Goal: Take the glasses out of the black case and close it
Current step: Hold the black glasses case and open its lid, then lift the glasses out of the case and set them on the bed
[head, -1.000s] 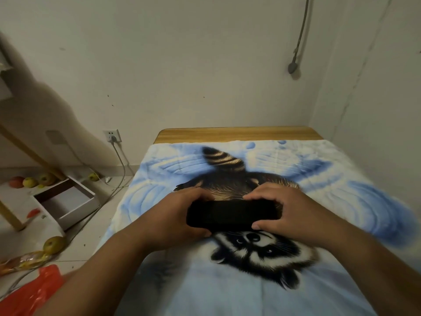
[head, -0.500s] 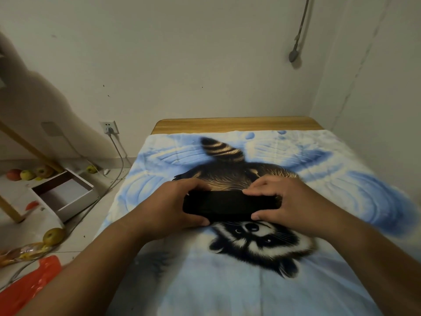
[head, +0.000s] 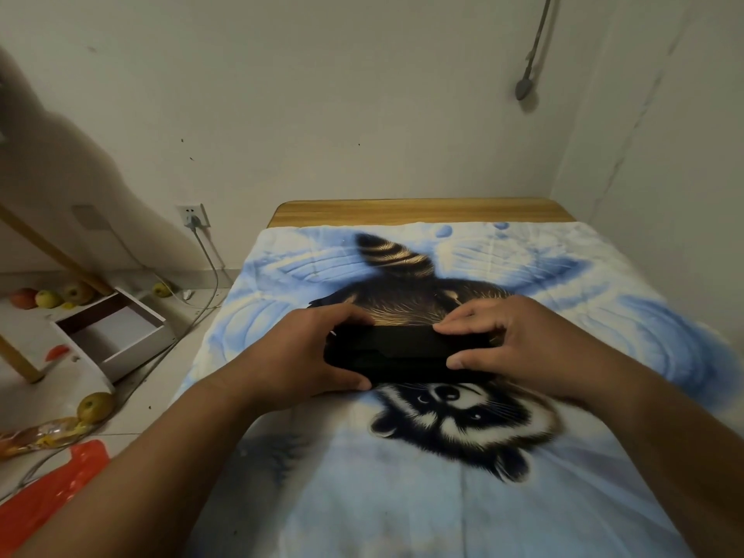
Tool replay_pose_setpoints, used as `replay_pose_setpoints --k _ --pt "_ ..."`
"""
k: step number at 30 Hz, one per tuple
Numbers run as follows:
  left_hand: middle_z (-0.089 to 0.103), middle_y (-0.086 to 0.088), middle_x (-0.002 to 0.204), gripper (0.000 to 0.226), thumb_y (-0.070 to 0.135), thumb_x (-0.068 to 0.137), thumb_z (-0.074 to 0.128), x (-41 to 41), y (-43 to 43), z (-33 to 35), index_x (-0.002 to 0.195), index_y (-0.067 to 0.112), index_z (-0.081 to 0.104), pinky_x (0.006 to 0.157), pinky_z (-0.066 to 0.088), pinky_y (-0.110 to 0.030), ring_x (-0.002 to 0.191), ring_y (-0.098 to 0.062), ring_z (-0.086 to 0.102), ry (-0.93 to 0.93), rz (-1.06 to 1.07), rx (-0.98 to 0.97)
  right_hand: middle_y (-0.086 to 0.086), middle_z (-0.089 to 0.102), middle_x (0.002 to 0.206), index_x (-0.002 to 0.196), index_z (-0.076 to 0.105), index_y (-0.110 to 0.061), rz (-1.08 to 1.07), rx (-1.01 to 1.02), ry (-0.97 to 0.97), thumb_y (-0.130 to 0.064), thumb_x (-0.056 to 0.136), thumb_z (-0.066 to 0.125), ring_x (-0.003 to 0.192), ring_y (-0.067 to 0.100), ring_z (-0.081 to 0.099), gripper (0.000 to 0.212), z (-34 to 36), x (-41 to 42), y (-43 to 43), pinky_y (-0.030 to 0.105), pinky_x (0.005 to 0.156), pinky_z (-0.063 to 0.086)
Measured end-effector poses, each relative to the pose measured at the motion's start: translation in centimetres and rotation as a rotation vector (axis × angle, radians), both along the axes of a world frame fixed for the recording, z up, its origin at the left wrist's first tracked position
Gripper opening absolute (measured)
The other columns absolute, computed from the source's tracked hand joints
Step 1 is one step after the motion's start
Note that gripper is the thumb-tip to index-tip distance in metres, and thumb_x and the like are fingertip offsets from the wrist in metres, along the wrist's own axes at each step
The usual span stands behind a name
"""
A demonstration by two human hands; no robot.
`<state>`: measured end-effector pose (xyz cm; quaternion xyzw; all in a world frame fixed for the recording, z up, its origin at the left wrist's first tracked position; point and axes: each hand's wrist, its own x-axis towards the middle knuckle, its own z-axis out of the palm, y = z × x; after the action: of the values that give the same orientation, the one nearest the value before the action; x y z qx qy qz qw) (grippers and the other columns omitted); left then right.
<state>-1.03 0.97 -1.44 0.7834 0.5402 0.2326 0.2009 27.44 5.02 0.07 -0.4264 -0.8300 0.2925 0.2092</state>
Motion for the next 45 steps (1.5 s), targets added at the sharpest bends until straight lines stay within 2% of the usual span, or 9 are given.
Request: replay_pose_setpoints --k 3,7,18,27,30,33,36,40,45 --pt "0.065 0.019 0.112 0.063 0.038 0.068 0.087 -0.1 0.1 0.0 0.122 0.040 0.056 0.082 0.049 -0.012 0.102 -0.002 0.060 -0.001 -0.002 0.005 -0.019 0.072 0.112 0.108 0.074 -0.039 -0.003 -0.020 0.056 -0.037 0.072 0.080 0.101 -0.012 0.062 0.037 0.1 0.1 0.2 0.008 0.087 0.044" --pt "0.060 0.026 0.109 0.070 0.040 0.064 0.089 -0.1 0.1 -0.1 0.124 0.042 0.053 0.080 0.044 -0.004 0.105 0.005 0.055 -0.023 -0.002 0.030 -0.025 0.077 0.091 0.100 0.075 -0.043 -0.076 -0.045 0.163 -0.046 0.074 0.074 0.083 -0.008 0.069 0.027 -0.1 0.1 0.6 0.007 0.070 0.047" --pt "0.056 0.015 0.126 0.088 0.041 0.063 0.090 -0.2 0.0 -0.4 0.135 0.044 0.040 0.086 0.052 -0.015 0.108 -0.006 0.058 -0.094 0.010 0.034 -0.012 0.079 0.083 0.097 0.079 -0.019 -0.258 -0.041 0.362 -0.024 0.088 0.066 0.081 -0.001 0.071 0.017 -1.0 -1.5 1.6 0.021 0.076 0.054" --pt "0.051 0.009 0.135 0.096 0.049 0.064 0.086 0.0 0.0 -0.3 0.145 0.034 0.035 0.091 0.052 -0.024 0.111 -0.012 0.056 -0.053 0.052 0.030 0.000 0.078 0.083 0.084 0.077 -0.016 -0.436 -0.058 0.435 -0.024 0.086 0.069 0.076 0.008 0.069 0.012 -1.6 -2.6 2.5 0.025 0.076 0.051" --pt "0.051 0.008 0.135 0.098 0.050 0.064 0.085 -0.1 -0.1 -0.3 0.146 0.034 0.035 0.092 0.053 -0.026 0.111 -0.012 0.056 -0.048 0.054 0.016 0.001 0.075 0.088 0.090 0.074 -0.018 -0.491 -0.007 0.430 -0.024 0.083 0.072 0.083 0.012 0.069 0.010 -1.3 -3.1 2.3 0.025 0.078 0.052" --pt "0.051 0.008 0.135 0.099 0.052 0.062 0.085 -0.1 0.0 -0.2 0.146 0.034 0.035 0.092 0.053 -0.027 0.112 -0.012 0.056 -0.053 0.059 0.003 0.002 0.066 0.095 0.093 0.069 -0.016 -0.553 0.270 0.380 -0.021 0.081 0.072 0.084 0.013 0.064 0.013 -0.5 -3.7 1.4 0.011 0.073 0.046" --pt "0.051 0.009 0.134 0.100 0.052 0.061 0.085 -0.1 0.1 -0.1 0.146 0.035 0.035 0.090 0.052 -0.023 0.111 -0.010 0.056 -0.049 0.060 -0.001 -0.002 0.061 0.085 0.082 0.071 -0.017 -0.410 0.439 0.310 -0.018 0.080 0.071 0.077 0.007 0.058 0.002 0.7 -4.8 0.1 0.009 0.069 0.043" --pt "0.051 0.010 0.134 0.101 0.049 0.061 0.087 -0.1 0.3 -0.2 0.146 0.035 0.034 0.088 0.051 -0.019 0.111 -0.009 0.056 -0.051 0.058 -0.011 -0.006 0.066 0.083 0.080 0.076 -0.022 -0.176 0.283 0.154 -0.022 0.079 0.073 0.082 0.010 0.060 0.003 0.5 -6.0 -0.7 0.024 0.077 0.047" --pt "0.050 0.012 0.131 0.102 0.049 0.062 0.087 -0.2 0.2 -0.2 0.147 0.036 0.033 0.082 0.047 -0.010 0.109 -0.005 0.055 -0.049 0.060 -0.016 -0.004 0.068 0.088 0.079 0.078 -0.024 -0.112 0.211 0.010 -0.026 0.079 0.072 0.090 0.017 0.061 0.006 -0.6 -6.9 -1.0 0.037 0.086 0.047"
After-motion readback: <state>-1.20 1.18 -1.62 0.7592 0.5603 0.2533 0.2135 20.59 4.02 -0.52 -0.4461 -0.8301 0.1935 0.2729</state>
